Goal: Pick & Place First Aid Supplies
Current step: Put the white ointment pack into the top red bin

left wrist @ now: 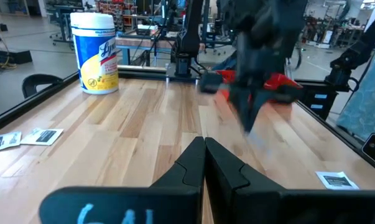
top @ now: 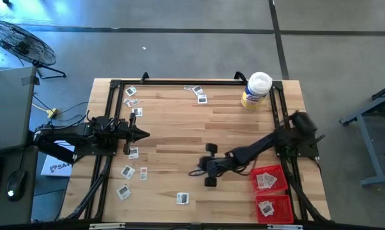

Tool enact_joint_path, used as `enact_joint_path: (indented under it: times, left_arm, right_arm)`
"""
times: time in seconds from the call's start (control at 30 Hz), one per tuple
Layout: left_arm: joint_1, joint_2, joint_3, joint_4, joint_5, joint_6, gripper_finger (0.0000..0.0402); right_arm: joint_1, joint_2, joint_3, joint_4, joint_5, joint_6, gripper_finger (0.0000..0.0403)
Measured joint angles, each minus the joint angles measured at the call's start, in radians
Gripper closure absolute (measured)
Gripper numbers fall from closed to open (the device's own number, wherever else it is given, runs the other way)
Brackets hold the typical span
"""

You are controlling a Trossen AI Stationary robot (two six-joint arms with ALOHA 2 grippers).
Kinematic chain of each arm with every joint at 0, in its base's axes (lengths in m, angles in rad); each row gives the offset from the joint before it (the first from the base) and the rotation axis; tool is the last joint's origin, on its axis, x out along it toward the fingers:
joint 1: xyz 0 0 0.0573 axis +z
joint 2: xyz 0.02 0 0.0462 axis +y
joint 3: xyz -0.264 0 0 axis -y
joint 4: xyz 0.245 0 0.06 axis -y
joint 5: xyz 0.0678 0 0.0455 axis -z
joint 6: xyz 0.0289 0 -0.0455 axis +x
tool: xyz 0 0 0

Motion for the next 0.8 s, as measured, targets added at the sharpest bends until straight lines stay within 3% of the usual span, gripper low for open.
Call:
enact_joint_path:
  times: [0.2,0.47,0.63,0.8]
  left_arm:
    - [0.000,0.000,0.000,0.000,0.000,0.000,0.0400]
    - [0.000,0.000,0.000,0.000,0.000,0.000,0.0400]
    - [0.000,0.000,0.000,0.000,0.000,0.000,0.0400]
    - [0.000,0.000,0.000,0.000,0.000,0.000,0.0400]
  right_arm:
    - [0.105,-0.234,0.000,-0.353,-0.007,0.175,0.0401]
    - [0.323,-0.499,0.002,-0.823,0.012,0.626,0.0402]
    - [0.448,-0.556,-0.006,-1.041,0.013,0.858,0.0401]
    - [0.515,-0.556,-0.087,-1.088,-0.048,0.999,0.0401]
